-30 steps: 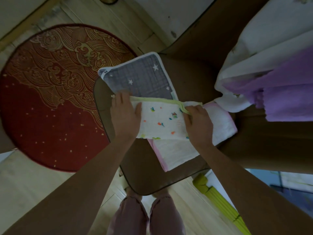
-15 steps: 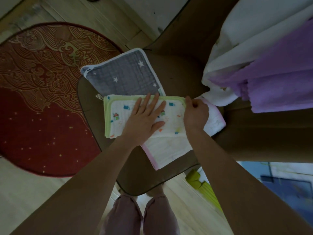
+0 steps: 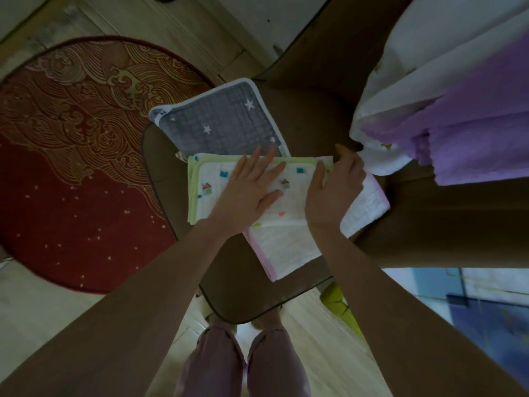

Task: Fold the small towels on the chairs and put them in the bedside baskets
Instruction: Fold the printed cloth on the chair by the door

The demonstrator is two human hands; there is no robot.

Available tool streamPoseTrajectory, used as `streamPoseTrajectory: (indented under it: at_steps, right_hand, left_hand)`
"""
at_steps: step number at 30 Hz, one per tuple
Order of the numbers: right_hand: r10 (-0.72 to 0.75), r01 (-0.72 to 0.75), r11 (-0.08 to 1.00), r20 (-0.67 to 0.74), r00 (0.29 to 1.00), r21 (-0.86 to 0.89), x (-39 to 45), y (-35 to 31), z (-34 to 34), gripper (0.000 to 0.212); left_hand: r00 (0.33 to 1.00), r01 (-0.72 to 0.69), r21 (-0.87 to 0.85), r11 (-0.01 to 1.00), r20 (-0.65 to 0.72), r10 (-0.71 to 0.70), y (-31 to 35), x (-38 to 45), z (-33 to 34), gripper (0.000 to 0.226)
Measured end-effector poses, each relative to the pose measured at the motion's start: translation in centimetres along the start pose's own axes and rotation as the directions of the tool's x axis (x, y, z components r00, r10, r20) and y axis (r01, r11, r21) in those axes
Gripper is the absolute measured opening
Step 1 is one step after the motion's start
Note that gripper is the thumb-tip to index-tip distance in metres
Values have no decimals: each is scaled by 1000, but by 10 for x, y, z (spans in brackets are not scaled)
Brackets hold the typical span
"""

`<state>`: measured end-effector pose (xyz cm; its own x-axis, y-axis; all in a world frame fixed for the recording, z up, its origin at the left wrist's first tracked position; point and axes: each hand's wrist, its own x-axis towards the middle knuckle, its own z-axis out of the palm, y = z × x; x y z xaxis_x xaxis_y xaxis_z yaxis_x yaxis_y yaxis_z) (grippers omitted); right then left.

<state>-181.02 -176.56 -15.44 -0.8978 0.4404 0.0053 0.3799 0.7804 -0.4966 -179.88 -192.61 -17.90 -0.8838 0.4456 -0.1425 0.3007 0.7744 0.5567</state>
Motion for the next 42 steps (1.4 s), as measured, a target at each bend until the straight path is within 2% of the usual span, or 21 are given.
streamPoseTrajectory:
  at_steps: [1,2,4,6,7,8,11,14,16,18,20,22,24,27,30,31,34,36,39,41,42]
  right_hand:
    - [-118,118,993,39,992,-2,-9,-6,1,37]
    - [-235,235,972,97,967,15,-18,-12,4,38]
    - [-417,418,907,241,876,50,-34,-26,18,44]
    - [-530,553,832,368,764,51,-45,-38,36,51]
    - [-569,607,794,407,714,45,-49,-42,46,53]
    - [-594,644,764,429,680,37,-53,-45,54,54]
    - [-595,676,737,452,664,-23,-62,-42,70,58]
    - [-583,680,729,450,676,-79,-65,-39,75,60]
    - [-579,681,727,453,678,-88,-66,-40,76,61]
    - [-574,677,729,450,684,-100,-66,-39,77,61]
    - [-557,663,740,449,699,-114,-67,-39,78,61]
    - [-534,640,758,446,719,-124,-66,-39,79,61]
    - [-523,632,764,445,727,-133,-66,-39,80,62]
    - [-514,626,767,449,731,-142,-65,-40,80,62]
    - [-524,644,750,455,720,-154,-64,-41,78,62]
    - [-539,662,733,460,706,-157,-64,-41,77,62]
    - [-574,701,699,475,667,-139,-65,-40,76,62]
    - [-571,699,702,477,668,-139,-64,-40,77,62]
    - [-550,678,721,478,685,-143,-65,-41,78,62]
    - [-546,670,730,475,690,-135,-65,-41,78,63]
    - [-545,667,733,473,693,-132,-64,-41,77,63]
  left_hand:
    - [989,47,-76,996,-133,-57,-2,-4,-9,55]
    - [949,108,-142,984,-279,-145,-7,-10,-17,48]
    - [810,246,-247,937,-478,-339,-23,-25,-33,37]
    - [667,359,-377,854,-537,-517,-37,-39,-46,27]
    - [616,392,-458,798,-513,-597,-42,-43,-51,23]
    - [597,412,-522,747,-465,-654,-46,-45,-55,19]
    - [606,473,-575,668,-338,-720,-54,-46,-57,21]
    - [570,525,-594,609,-287,-770,-56,-42,-56,29]
    - [571,539,-595,596,-262,-778,-54,-39,-53,31]
    - [587,483,-647,590,-261,-766,-54,-36,-48,25]
    - [574,361,-755,548,-284,-768,-55,-36,-44,16]
    - [555,243,-832,499,-303,-775,-58,-38,-41,19]
    - [578,206,-859,468,-279,-767,-63,-44,-40,29]
    - [627,275,-796,539,-276,-728,-67,-58,-39,33]
    - [593,306,-754,582,-327,-736,-61,-79,-42,17]
    - [611,306,-758,577,-308,-729,-57,-87,-43,13]
    - [709,347,-792,502,-128,-693,-43,-103,-42,13]
    - [729,393,-768,506,-76,-681,-40,-107,-36,11]
    - [682,420,-683,598,-197,-704,-40,-107,-28,16]
    - [631,388,-715,582,-254,-733,-36,-106,-27,14]
    - [639,377,-730,571,-242,-731,-34,-105,-27,11]
